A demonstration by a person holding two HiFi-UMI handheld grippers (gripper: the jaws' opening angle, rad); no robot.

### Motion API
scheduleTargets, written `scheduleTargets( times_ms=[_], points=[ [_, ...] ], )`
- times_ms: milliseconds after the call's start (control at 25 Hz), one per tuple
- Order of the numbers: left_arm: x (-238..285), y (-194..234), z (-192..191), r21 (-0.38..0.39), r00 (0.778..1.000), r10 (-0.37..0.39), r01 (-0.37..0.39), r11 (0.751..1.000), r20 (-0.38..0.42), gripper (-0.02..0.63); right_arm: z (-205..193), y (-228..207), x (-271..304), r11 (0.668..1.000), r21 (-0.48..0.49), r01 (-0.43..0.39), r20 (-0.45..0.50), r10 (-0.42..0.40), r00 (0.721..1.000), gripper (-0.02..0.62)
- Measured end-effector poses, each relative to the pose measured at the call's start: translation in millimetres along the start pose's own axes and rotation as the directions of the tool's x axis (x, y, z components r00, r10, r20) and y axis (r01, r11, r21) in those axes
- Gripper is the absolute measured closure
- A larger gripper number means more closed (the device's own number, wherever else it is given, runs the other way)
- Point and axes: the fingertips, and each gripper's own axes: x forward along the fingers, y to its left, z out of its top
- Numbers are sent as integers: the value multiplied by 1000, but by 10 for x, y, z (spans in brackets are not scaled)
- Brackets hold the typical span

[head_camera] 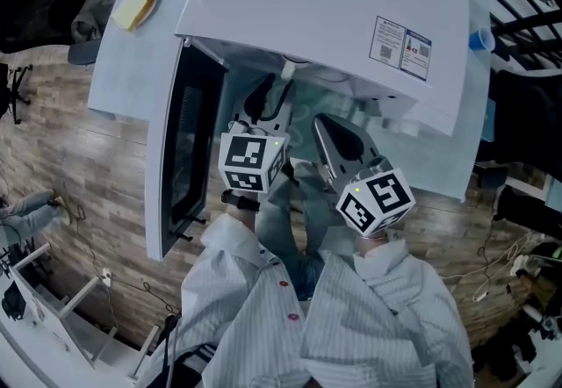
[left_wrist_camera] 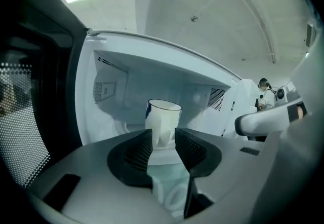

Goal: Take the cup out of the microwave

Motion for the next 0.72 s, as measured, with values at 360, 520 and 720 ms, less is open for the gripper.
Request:
scheduleTargets(
  times_ms=[360, 520, 720],
  points=[
    [206, 10, -38, 3, 1000, -13, 13, 1000, -21, 474, -15, -57, 15, 1000, 7, 4, -12, -4, 1000, 560],
    [264, 34, -37, 5, 1000, -9, 9, 1000, -27, 476, -33, -98, 5, 1000, 17, 11, -16, -11, 1000, 560],
    [284, 8, -45, 25, 999, -24, 25, 999, -38, 509, -23, -113, 7, 1000, 22, 5, -17, -5, 1000, 560]
  ],
)
